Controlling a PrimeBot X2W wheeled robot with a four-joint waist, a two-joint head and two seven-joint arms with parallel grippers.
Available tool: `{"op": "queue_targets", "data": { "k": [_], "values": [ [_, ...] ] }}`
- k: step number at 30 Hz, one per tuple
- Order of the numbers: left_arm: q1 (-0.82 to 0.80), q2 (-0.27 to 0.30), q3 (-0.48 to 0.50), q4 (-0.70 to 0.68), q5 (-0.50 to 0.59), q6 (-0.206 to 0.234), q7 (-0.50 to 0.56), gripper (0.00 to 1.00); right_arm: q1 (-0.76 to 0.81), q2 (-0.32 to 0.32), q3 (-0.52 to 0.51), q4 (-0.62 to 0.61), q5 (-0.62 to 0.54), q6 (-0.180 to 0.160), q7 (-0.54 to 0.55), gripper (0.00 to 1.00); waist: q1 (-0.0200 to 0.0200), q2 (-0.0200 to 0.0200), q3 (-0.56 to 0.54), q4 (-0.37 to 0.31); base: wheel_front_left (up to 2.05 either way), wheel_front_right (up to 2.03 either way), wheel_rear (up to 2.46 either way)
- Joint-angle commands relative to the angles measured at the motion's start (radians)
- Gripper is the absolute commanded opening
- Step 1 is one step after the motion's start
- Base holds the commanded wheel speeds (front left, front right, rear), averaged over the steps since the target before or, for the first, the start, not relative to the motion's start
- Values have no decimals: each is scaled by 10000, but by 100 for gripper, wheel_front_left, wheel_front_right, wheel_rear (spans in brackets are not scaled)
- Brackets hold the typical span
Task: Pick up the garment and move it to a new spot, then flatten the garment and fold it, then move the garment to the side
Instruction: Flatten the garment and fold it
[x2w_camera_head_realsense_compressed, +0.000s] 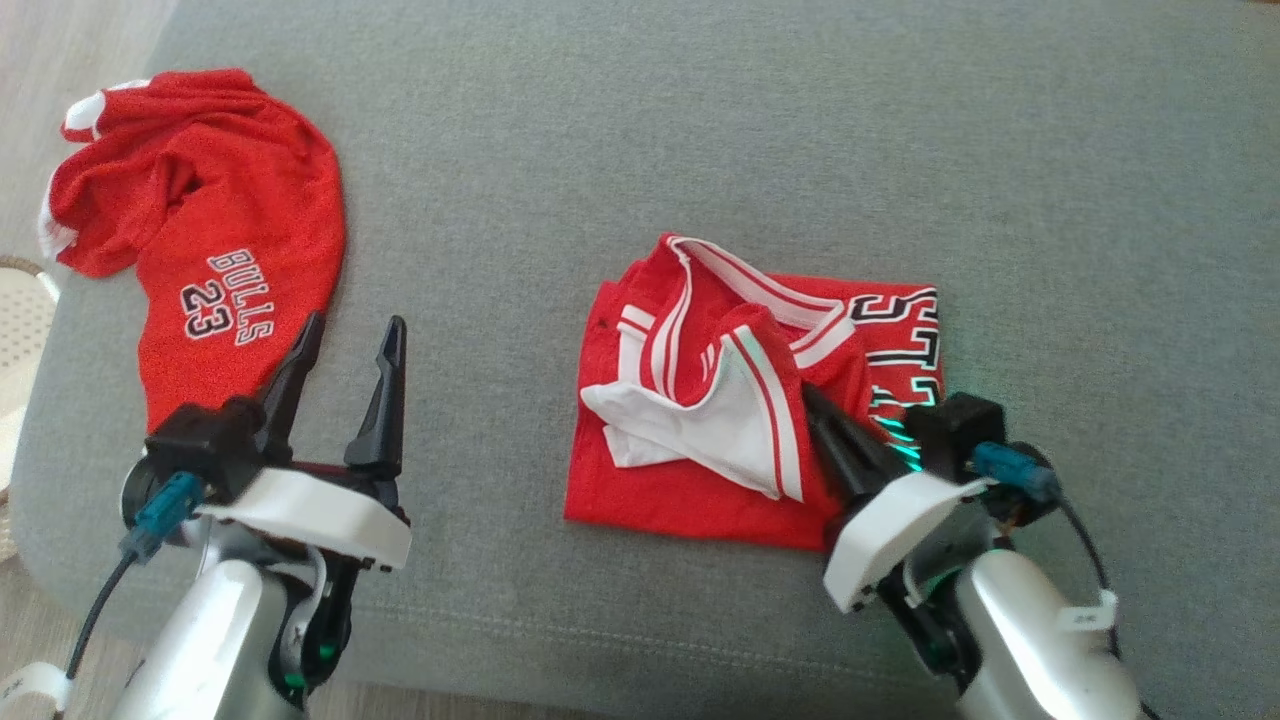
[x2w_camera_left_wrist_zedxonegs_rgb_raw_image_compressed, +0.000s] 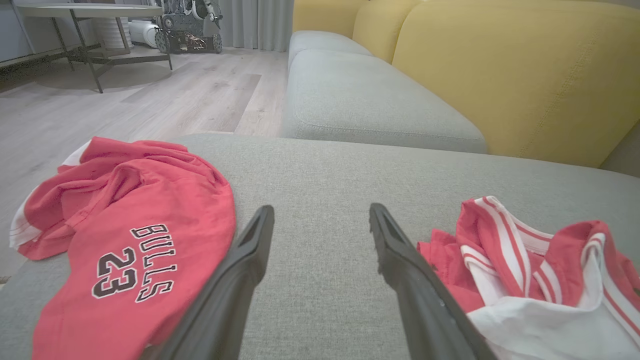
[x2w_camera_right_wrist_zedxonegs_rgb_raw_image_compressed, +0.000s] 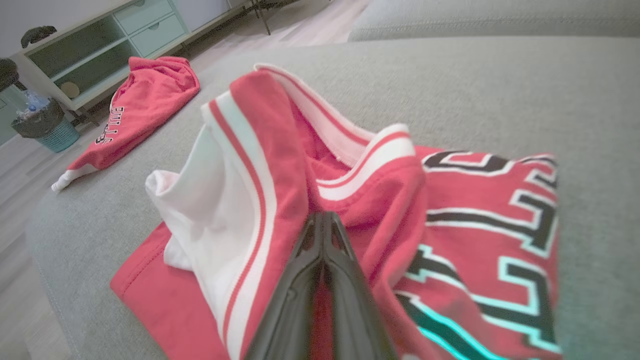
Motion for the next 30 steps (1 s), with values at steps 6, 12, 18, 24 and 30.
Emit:
{"op": "queue_targets", "data": {
  "k": [6,12,18,24,30],
  "values": [
    [-515,151,451,-120,-110,-88,-192,100,-763,232,1344,703,547,-9,-437,0,0,0,139,181,0,0,0],
    [-557,112,473,-57,-115,-95,-251,100,-1068,272,2651,1180,1093,-9,-421,0,0,0,213,158,0,0,0],
    [-570,80,484,-14,-125,-90,-282,100,-1215,182,3518,1397,1546,-9,-385,0,0,0,214,95,0,0,0],
    [-463,95,544,94,-151,-56,-311,100,-1277,-77,3409,806,1778,-9,-965,0,0,0,37,-100,0,0,0],
    [-294,187,562,84,-105,68,-306,100,-845,-275,2145,-737,1586,-9,-1188,0,0,0,-253,-356,0,0,0]
  ]
}}
